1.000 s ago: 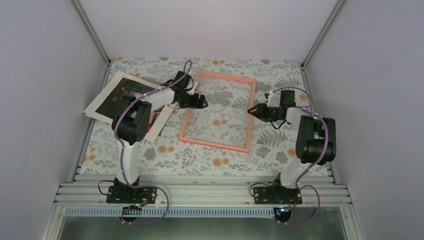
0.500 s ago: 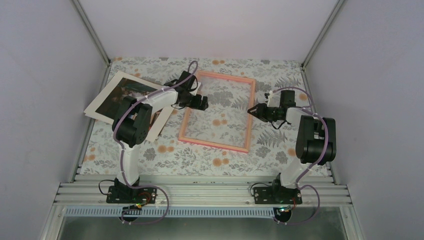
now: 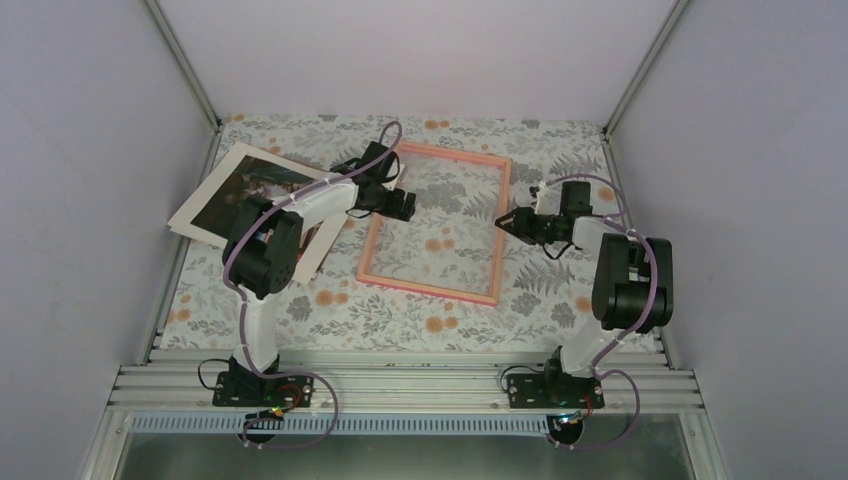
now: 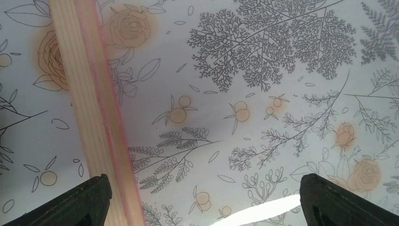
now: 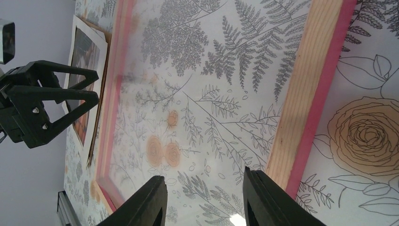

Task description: Put the photo into the frame

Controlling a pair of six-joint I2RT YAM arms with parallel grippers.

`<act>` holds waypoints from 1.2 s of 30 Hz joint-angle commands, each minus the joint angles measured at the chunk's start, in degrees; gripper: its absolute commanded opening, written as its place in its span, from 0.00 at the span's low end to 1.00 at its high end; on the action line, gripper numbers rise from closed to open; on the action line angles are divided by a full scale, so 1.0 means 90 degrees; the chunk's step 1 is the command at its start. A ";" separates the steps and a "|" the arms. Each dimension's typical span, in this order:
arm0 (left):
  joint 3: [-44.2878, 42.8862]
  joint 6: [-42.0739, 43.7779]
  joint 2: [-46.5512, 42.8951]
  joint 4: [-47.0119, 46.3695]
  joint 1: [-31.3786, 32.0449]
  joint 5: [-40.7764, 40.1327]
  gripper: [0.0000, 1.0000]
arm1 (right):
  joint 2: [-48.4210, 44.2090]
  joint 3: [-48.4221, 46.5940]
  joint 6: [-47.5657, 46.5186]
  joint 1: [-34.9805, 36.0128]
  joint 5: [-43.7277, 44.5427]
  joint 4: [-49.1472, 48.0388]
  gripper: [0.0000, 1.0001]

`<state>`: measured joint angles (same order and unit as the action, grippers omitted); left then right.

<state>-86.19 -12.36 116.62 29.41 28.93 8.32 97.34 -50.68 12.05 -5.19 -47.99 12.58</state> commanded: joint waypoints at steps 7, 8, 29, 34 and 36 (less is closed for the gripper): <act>-0.0271 0.0198 -0.0184 0.0141 0.0163 -0.0390 1.00 | -0.0506 0.0136 0.0013 0.0060 -0.0173 -0.0148 0.41; -0.0280 0.0217 -0.0222 0.0136 0.0165 -0.0409 1.00 | -0.0528 0.0142 0.0000 0.0059 -0.0179 -0.0153 0.41; -0.0721 0.1945 0.0050 -0.0428 -0.0468 -0.2055 1.00 | -0.0894 0.0081 -0.0267 0.0176 -0.0111 0.0005 0.49; -0.1161 0.2081 0.0591 -0.0449 -0.0601 -0.1980 1.00 | -0.0884 0.0002 -0.0348 0.0176 -0.0052 0.0082 0.64; -0.1260 0.2107 0.0718 -0.0534 -0.0617 -0.1886 1.00 | -0.0858 -0.0036 -0.0381 0.0180 -0.0031 0.0115 0.69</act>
<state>-94.96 4.73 120.64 25.96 23.62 -8.62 90.17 -49.89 10.48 -4.08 -48.80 13.06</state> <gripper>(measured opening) 0.999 0.649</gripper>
